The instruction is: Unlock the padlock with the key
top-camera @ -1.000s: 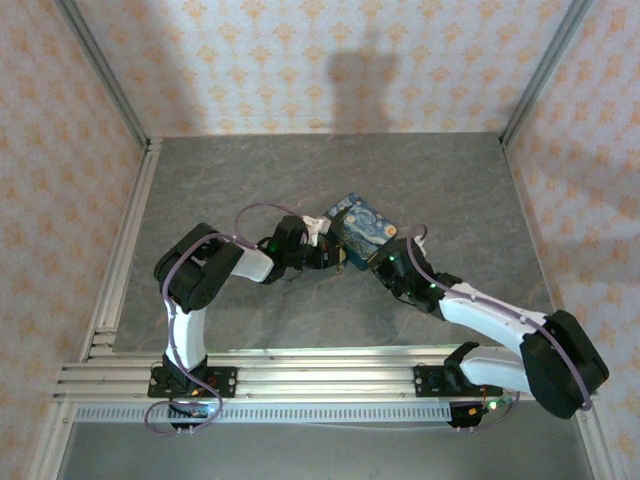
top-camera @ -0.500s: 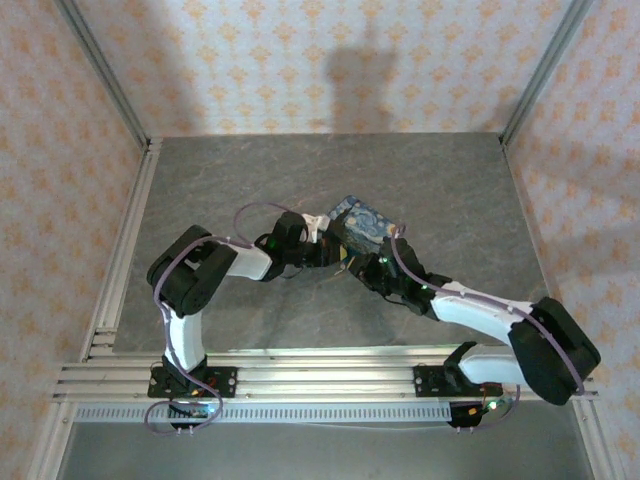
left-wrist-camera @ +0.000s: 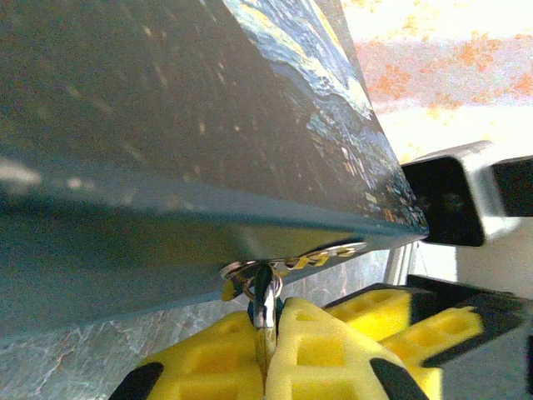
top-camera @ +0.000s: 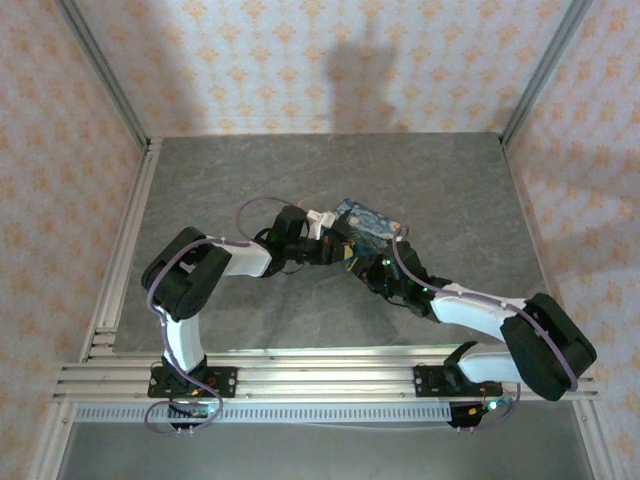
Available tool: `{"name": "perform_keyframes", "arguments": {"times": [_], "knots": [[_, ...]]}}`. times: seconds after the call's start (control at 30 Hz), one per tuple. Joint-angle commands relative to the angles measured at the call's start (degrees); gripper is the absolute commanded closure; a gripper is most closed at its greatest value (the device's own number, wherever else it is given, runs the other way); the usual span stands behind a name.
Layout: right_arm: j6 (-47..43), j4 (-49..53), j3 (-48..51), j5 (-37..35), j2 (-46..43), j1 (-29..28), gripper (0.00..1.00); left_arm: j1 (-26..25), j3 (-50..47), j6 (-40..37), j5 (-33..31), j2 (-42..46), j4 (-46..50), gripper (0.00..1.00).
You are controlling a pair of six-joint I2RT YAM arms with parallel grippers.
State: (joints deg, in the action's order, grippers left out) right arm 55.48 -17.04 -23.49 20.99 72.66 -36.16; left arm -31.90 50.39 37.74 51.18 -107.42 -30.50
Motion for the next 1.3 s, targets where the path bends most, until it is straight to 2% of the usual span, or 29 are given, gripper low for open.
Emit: {"name": "perform_keyframes", "arguments": {"times": [0.0, 0.27, 0.97, 1.27], "knots": [[0.7, -2.4, 1.7, -1.6, 0.3, 0.3, 0.72, -0.5, 1.7, 1.4, 3.7, -1.7, -3.4, 1.0], [-0.7, -11.1, 4.1, 0.6, 3.4, 0.3, 0.69, -0.5, 1.5, 1.4, 5.2, -1.7, -3.3, 1.0], [-5.0, -12.9, -0.7, 2.6, 8.2, 0.3, 0.62, -0.4, 1.1, 3.1, 6.1, -3.6, -4.9, 1.0], [-5.8, -10.5, 4.2, -1.7, -1.5, 0.3, 0.63, -0.1, 3.6, -1.3, 11.9, -5.2, -0.8, 1.0]]}}
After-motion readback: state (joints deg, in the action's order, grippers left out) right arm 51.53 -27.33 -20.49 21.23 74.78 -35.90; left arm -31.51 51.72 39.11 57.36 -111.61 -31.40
